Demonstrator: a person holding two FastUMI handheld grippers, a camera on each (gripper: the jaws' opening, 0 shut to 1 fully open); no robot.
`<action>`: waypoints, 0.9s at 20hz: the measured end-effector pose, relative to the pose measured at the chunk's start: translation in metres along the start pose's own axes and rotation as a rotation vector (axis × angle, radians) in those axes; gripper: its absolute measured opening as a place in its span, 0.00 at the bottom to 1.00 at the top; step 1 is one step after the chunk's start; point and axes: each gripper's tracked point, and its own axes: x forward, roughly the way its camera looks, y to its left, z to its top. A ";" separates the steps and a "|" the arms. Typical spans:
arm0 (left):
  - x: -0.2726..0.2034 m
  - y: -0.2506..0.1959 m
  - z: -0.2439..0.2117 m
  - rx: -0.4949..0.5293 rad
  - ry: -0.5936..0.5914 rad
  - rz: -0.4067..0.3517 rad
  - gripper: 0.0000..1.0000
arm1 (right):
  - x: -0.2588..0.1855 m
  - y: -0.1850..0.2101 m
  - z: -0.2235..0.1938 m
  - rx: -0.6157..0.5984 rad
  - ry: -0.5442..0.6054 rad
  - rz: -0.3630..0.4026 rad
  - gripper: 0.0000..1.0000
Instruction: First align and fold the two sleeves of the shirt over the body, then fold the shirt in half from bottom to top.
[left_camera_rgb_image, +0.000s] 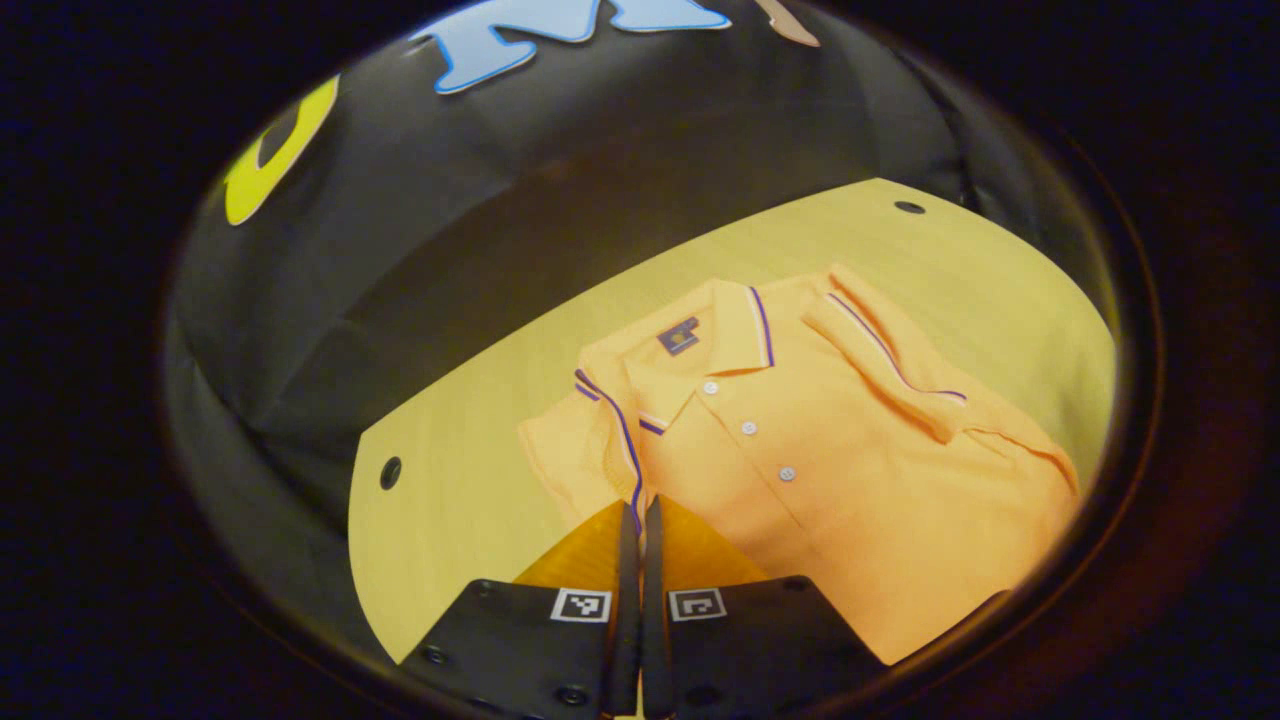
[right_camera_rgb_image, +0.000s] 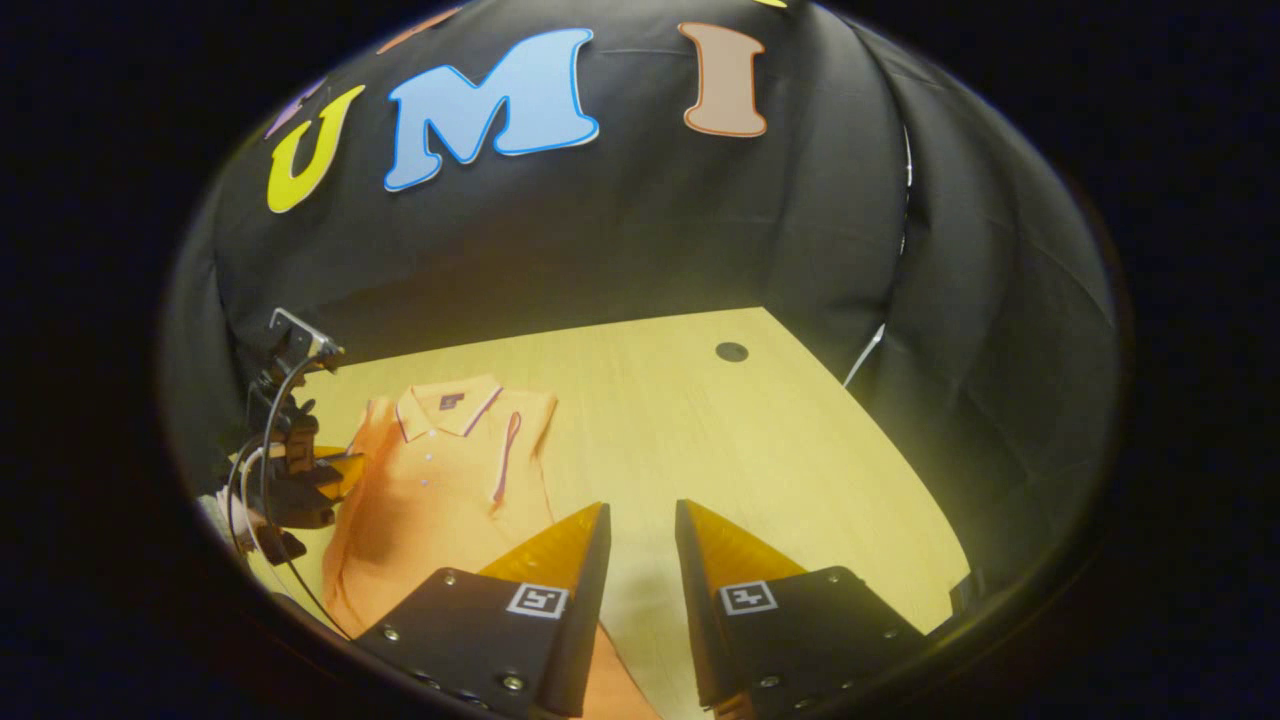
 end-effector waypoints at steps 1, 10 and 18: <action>0.001 -0.009 -0.001 0.019 0.008 -0.015 0.07 | -0.001 -0.002 -0.001 0.002 0.002 -0.003 0.41; -0.002 -0.061 -0.003 0.009 0.028 -0.161 0.68 | -0.005 -0.021 -0.016 0.037 0.022 -0.020 0.41; -0.053 -0.047 -0.028 -0.188 0.028 -0.166 1.00 | -0.006 -0.005 -0.028 0.008 0.035 0.043 0.41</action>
